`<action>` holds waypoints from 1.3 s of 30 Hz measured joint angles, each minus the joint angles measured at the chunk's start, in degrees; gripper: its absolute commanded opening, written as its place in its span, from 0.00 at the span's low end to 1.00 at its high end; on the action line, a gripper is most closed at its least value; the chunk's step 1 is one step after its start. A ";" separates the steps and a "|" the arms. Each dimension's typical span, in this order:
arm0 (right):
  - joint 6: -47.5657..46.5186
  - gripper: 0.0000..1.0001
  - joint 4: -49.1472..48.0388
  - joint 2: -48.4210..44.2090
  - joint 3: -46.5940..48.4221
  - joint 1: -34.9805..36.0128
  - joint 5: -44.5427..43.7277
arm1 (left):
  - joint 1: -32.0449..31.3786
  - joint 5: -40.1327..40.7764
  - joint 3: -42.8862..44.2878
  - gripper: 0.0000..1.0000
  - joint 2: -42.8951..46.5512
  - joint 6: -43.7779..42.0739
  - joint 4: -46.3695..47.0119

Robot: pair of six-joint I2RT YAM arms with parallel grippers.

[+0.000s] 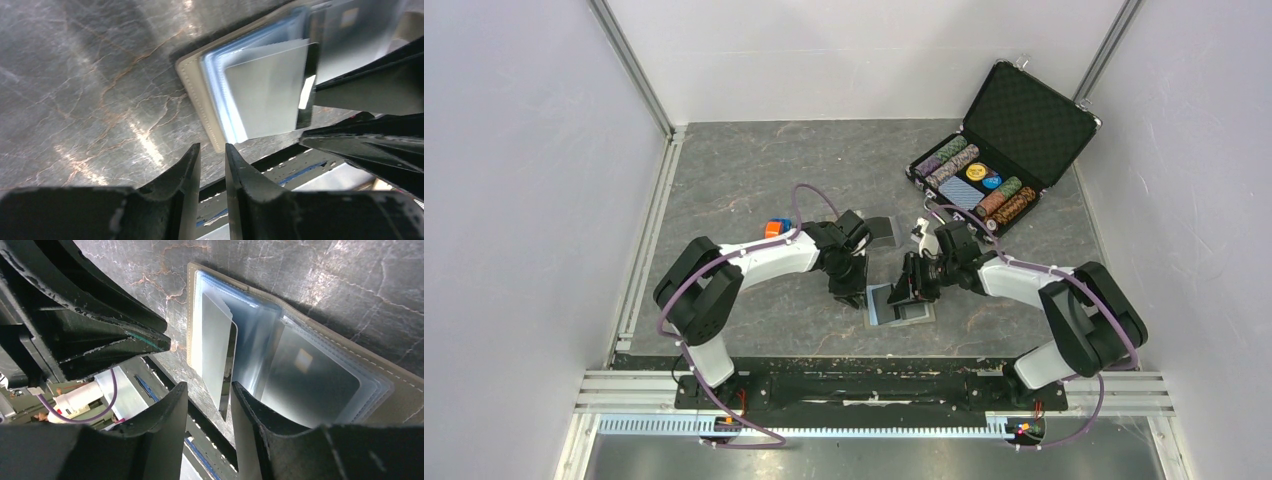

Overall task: Put the credit cards into the card holder
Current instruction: Insert the credit card into the card holder.

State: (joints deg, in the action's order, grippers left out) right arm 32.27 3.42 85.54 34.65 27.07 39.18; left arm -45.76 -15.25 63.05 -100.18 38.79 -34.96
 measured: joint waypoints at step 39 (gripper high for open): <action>4.07 0.04 -9.97 1.07 -4.90 1.33 -0.59 | 0.31 -7.15 -4.42 0.35 -2.34 4.87 11.69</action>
State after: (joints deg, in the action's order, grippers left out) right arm 36.34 -6.55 86.61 29.76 28.40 38.59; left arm -45.45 -22.39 58.63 -102.52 43.66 -23.27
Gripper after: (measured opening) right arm 0.007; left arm 0.346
